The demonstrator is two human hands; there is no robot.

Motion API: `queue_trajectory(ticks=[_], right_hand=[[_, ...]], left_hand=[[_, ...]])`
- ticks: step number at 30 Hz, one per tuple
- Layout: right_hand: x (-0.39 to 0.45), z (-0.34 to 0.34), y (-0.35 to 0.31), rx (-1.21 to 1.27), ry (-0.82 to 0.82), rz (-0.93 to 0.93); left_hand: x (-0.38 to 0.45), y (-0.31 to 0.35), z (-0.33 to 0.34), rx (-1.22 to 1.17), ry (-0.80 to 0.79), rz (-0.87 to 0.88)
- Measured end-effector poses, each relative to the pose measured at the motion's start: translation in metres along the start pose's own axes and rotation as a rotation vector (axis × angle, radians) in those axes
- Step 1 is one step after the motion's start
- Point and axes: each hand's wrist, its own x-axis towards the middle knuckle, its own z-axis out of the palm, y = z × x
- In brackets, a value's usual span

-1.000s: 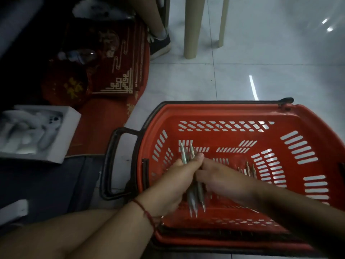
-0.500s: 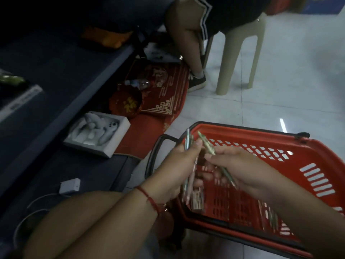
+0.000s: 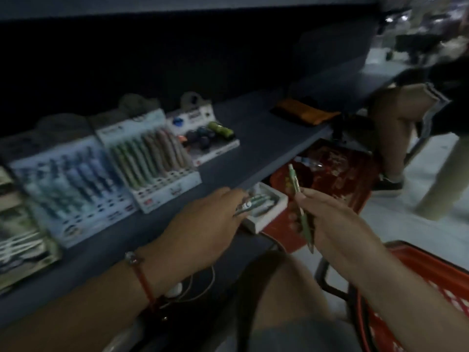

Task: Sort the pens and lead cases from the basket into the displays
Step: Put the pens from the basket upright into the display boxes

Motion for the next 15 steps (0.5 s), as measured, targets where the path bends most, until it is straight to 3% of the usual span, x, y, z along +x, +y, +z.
queue_trajectory(ticks=[5, 8, 15], right_hand=[[0.019, 0.084, 0.0, -0.078, -0.162, -0.046], [0.03, 0.14, 0.011, -0.214, -0.166, -0.058], [0.066, 0.228, 0.019, -0.37, -0.207, -0.312]], left_hand=[[-0.043, -0.069, -0.026, 0.129, 0.011, -0.075], [-0.062, -0.109, -0.027, 0.26, 0.058, -0.097], [-0.06, -0.167, -0.027, 0.194, 0.267, -0.156]])
